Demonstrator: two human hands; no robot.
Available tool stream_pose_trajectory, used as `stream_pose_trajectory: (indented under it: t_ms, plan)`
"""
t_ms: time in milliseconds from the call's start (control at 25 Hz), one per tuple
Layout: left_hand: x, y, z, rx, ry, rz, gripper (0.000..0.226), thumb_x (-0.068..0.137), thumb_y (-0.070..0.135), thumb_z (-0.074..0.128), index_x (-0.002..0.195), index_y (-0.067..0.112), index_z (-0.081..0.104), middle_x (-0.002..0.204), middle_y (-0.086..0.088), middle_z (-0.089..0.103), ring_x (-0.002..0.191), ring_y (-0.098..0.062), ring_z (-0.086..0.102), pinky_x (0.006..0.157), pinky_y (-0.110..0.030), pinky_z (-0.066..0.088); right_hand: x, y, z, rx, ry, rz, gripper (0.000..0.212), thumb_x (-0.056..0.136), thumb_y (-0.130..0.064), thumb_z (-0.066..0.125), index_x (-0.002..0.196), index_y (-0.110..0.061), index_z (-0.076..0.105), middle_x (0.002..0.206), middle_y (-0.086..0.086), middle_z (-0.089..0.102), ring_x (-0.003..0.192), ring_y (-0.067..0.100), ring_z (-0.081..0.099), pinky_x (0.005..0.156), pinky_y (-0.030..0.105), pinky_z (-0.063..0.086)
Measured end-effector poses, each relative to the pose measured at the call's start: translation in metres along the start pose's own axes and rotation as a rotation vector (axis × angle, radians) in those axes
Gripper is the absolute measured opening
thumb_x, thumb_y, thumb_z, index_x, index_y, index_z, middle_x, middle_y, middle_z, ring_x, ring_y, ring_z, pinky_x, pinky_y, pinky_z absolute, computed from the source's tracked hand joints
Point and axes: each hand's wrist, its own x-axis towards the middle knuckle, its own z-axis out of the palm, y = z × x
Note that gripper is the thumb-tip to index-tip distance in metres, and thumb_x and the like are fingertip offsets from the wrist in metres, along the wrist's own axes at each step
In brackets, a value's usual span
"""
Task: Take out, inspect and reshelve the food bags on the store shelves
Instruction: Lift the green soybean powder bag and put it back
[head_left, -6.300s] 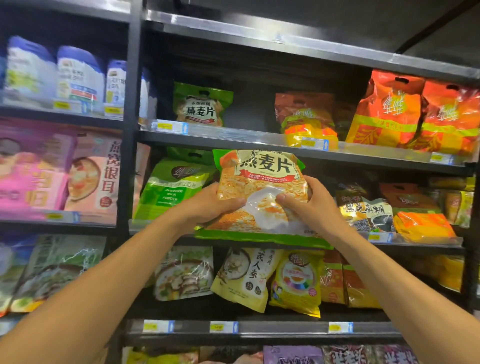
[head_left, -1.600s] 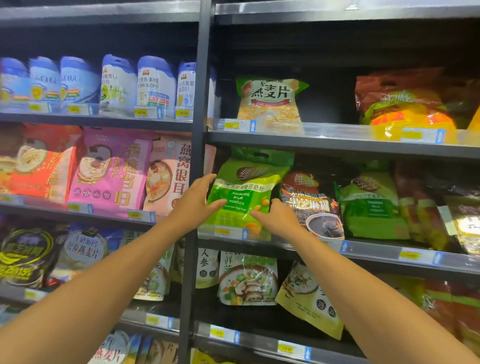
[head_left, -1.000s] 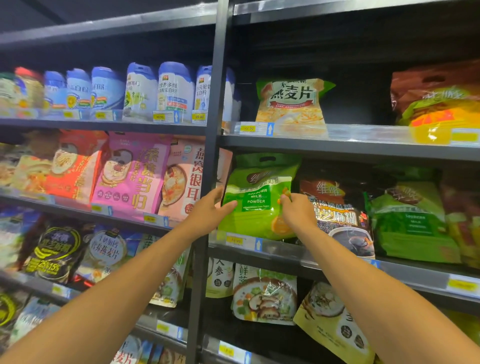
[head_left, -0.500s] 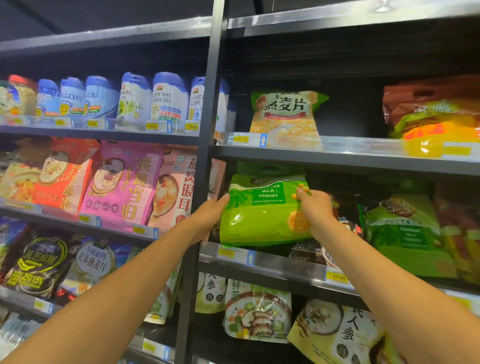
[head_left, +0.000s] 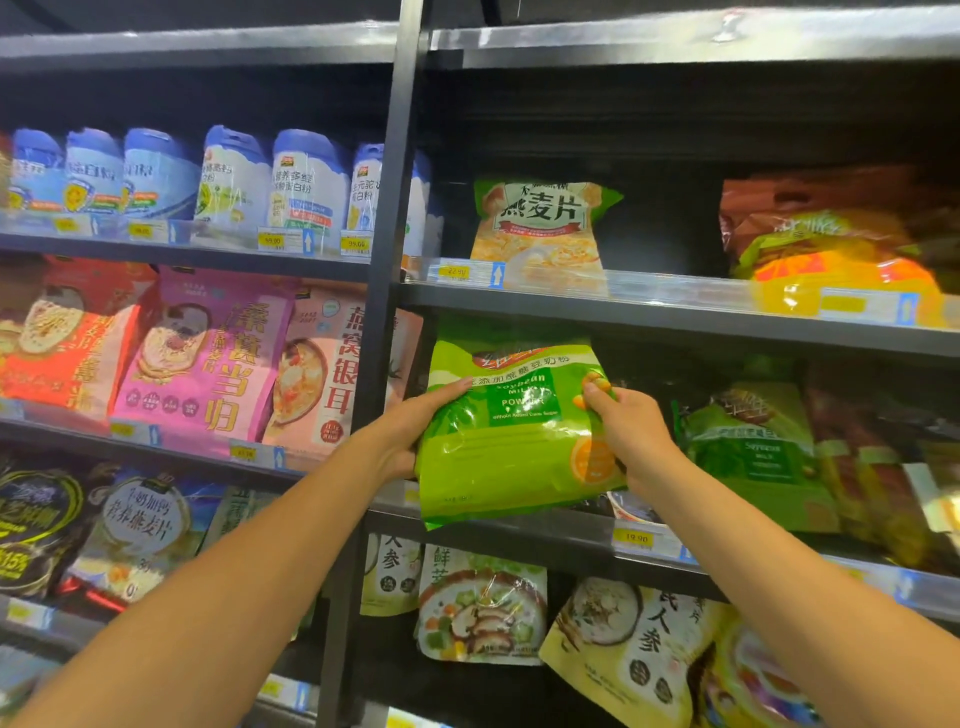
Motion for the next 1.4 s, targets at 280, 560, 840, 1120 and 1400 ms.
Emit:
stream_pose_trajectory:
  t_ms: [280,560,840,1120,1400]
  plan:
    - [-0.032,-0.015,0.003,0.024,-0.025,0.028,0.031,0.093,0.022,0.074,0.121,0.008,0.071,0.109,-0.017,0.080,0.089,-0.029,0.079,0.073,-0.045,0.066,-0.052,0.018,-0.011,-0.075,0.042,-0.021,0.031,0.104,-0.036,0.058,0.089,-0.015,0.074,0.099,0.016,0.076,0.100,0.036,0.070,0.090,0.050,0.053]
    - [-0.077,-0.053,0.000,-0.008,-0.027,0.109,0.053,0.084,0.016,0.080,0.134,0.009,0.064,0.118,-0.020,0.077,0.106,-0.037,0.075,0.078,-0.049,0.066,-0.128,0.043,-0.025,-0.150,0.047,-0.042,0.031,0.105,-0.037,0.055,0.095,-0.016,0.075,0.100,0.010,0.074,0.096,0.033,0.067,0.089,0.047,0.053]
    - [-0.106,-0.099,0.010,0.004,-0.057,0.156,0.064,0.076,0.019,0.082,0.136,0.013,0.061,0.118,-0.015,0.078,0.098,-0.030,0.078,0.072,-0.041,0.066,-0.187,0.079,-0.037,0.013,0.015,0.097,0.025,0.099,-0.039,0.065,0.117,-0.022,0.069,0.117,0.001,0.076,0.114,0.022,0.070,0.102,0.045,0.055]
    - [-0.123,-0.140,0.040,0.039,-0.042,0.245,0.064,0.075,0.024,0.083,0.134,0.016,0.061,0.120,-0.010,0.078,0.107,-0.031,0.076,0.091,-0.048,0.061,-0.231,0.089,-0.075,-0.122,0.030,0.050,0.050,0.084,-0.021,0.085,0.125,-0.016,0.056,0.108,-0.002,0.068,0.089,-0.007,0.067,0.073,0.011,0.053]
    - [-0.132,-0.200,0.109,0.065,-0.031,0.274,0.044,0.079,0.021,0.081,0.121,0.023,0.066,0.114,-0.002,0.080,0.104,-0.023,0.076,0.087,-0.042,0.061,-0.277,0.123,-0.145,-0.255,0.081,0.050,0.092,0.073,-0.039,0.091,0.145,-0.040,0.034,0.129,-0.024,0.049,0.121,0.000,0.056,0.097,0.033,0.056]
